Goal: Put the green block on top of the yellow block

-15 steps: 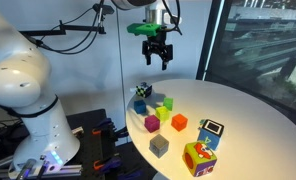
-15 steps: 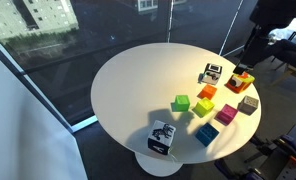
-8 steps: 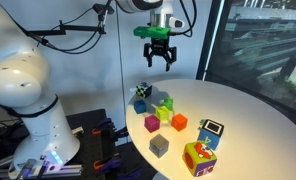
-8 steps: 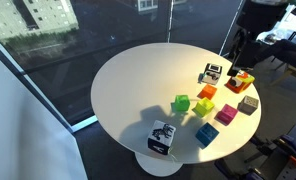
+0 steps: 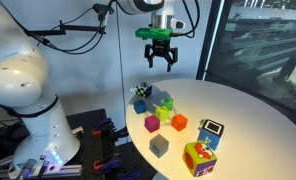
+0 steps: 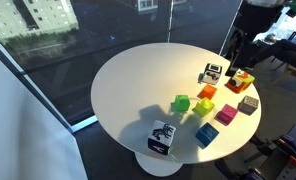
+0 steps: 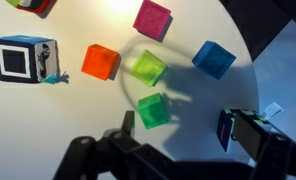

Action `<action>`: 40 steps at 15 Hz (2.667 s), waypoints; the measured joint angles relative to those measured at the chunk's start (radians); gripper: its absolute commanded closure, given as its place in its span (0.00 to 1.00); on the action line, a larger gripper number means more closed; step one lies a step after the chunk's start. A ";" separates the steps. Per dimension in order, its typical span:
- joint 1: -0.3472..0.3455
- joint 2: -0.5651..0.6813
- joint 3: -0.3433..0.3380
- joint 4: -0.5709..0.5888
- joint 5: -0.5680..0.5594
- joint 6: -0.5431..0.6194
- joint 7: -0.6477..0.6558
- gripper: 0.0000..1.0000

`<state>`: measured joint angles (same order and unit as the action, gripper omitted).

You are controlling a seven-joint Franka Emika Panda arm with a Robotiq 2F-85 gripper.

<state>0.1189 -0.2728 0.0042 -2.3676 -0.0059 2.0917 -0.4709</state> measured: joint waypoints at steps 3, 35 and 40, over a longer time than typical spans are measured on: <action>0.000 0.000 0.000 0.000 0.000 0.000 0.000 0.00; -0.002 0.467 0.066 0.162 -0.013 0.286 -0.149 0.00; -0.010 0.524 0.075 0.192 -0.045 0.294 -0.148 0.00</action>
<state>0.1092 0.2508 0.0789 -2.1756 -0.0510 2.3854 -0.6190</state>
